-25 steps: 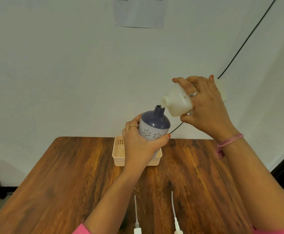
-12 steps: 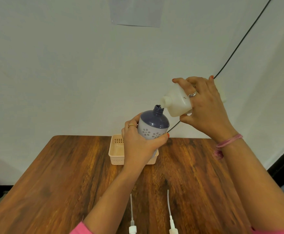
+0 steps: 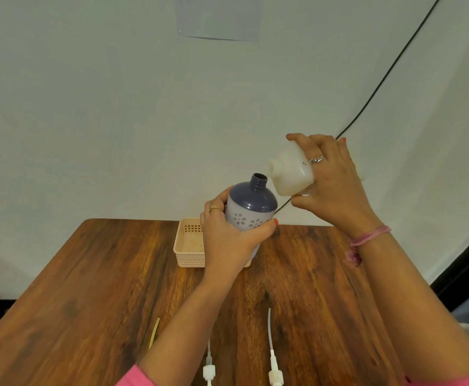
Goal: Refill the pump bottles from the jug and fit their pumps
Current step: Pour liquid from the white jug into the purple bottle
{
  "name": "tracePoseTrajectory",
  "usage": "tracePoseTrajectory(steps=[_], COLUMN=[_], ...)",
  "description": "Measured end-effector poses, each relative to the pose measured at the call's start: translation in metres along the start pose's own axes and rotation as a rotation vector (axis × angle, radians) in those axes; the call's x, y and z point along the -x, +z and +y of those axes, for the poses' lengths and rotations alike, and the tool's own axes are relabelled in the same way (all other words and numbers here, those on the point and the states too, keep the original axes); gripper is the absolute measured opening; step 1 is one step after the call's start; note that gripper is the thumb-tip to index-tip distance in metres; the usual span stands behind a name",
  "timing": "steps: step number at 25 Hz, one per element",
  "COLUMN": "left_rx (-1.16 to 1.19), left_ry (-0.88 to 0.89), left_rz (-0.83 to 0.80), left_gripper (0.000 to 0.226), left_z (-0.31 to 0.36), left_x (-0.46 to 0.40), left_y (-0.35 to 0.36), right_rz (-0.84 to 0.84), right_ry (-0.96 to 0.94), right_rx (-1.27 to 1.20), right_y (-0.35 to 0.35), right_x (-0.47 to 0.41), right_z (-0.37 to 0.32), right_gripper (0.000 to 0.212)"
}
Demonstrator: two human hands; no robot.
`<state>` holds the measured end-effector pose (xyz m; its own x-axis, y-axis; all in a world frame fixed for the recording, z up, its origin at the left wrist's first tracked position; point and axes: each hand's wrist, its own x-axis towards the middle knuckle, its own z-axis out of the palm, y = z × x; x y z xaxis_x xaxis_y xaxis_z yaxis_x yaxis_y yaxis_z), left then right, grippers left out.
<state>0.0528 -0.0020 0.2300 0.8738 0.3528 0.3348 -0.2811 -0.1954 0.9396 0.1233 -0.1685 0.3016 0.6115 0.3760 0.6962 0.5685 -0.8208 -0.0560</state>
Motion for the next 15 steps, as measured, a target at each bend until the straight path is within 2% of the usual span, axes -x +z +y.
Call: tracePoseTrajectory(steps=[4,7,12,15], left_rx=[0.022,0.031,0.027,-0.011], left_ry=[0.012,-0.013,-0.117,-0.176], left_rz=[0.002,-0.011,-0.055,-0.074], left_gripper=[0.07,0.07,0.076,0.076], left_z=[-0.007,-0.019,-0.057,-0.089], left_x=[0.006,0.016,0.041,0.06], left_y=[0.005,0.006,0.006,0.006], right_rz=[-0.022,-0.058,-0.009,0.016], right_ry=[0.112,0.269,0.452,0.552], right_rx=[-0.166,-0.394,-0.781,-0.846], right_y=[0.002,0.013,0.031,0.046], right_x=[0.014,0.031,0.074,0.103], right_z=[0.003,0.012,0.022,0.028], right_gripper=[0.098,0.097,0.085,0.088])
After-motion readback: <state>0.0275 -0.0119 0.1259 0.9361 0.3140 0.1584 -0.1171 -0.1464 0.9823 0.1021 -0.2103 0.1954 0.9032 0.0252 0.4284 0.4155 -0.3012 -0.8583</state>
